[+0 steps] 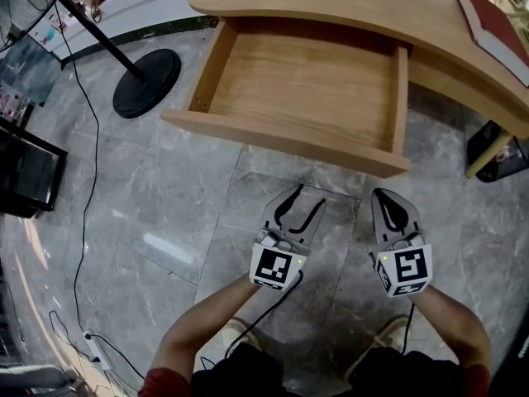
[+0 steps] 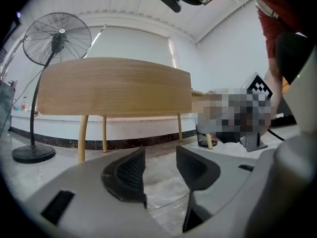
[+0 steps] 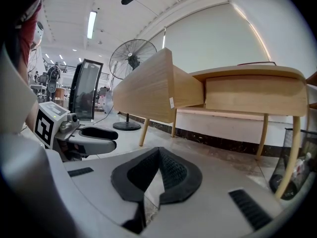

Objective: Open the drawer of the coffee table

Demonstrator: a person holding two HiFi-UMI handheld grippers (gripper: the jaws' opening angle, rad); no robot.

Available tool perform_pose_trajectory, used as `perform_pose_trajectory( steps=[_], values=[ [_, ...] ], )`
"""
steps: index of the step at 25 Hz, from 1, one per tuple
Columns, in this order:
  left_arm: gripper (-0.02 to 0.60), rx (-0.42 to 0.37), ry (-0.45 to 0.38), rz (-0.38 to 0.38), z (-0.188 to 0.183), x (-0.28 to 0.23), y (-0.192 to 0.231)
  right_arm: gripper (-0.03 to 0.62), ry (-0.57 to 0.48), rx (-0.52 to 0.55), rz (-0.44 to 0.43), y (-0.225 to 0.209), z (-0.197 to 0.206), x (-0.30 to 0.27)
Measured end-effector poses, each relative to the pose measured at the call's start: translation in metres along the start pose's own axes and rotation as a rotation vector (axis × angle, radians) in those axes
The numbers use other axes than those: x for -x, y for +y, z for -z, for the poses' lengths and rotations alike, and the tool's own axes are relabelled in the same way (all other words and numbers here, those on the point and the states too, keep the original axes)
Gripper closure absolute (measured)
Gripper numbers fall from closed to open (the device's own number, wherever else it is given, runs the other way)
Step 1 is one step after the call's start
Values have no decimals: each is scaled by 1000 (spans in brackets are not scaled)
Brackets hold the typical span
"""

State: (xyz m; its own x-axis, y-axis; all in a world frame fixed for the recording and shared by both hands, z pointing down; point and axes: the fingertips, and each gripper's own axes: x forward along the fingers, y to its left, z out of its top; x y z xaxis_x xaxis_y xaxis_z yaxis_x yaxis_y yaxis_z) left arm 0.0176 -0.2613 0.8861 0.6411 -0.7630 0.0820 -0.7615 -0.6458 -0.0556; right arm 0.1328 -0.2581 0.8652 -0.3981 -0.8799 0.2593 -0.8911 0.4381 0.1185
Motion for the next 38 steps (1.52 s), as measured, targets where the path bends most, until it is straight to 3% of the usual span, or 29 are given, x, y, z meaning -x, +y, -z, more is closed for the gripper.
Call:
perform_pose_trajectory(
  steps=[6,11,15,17,23,27,31,34,38],
  values=[
    [379,35,-11,15,-2,1,-1,599,5,1,5,0,1,1],
    [435,9,0,-4,-1,0,0,599,-2,5,-3,1,0,-1],
    [556,-2,16,-17,4,0,3,599,1,4,-5,2,1,-1],
    [574,10,22,-12,6,1,3,599,0,5,-6,1,1,-1],
    [574,24,3,48,5,0,-5,599,7,3,-4,1,4,-3],
    [574,35,17,39,10,0,-6,599,24,-22,11,-2,11,-3],
    [574,8,72,69,12,-2,-8,599,67,-17,37,-7,22,4],
    [574,44,132,50,3,-1,-3,599,88,4,45,-9,19,18],
    [574,61,221,55,-37,28,-7,599,181,40,-26,-4,-7,61]
  ],
)
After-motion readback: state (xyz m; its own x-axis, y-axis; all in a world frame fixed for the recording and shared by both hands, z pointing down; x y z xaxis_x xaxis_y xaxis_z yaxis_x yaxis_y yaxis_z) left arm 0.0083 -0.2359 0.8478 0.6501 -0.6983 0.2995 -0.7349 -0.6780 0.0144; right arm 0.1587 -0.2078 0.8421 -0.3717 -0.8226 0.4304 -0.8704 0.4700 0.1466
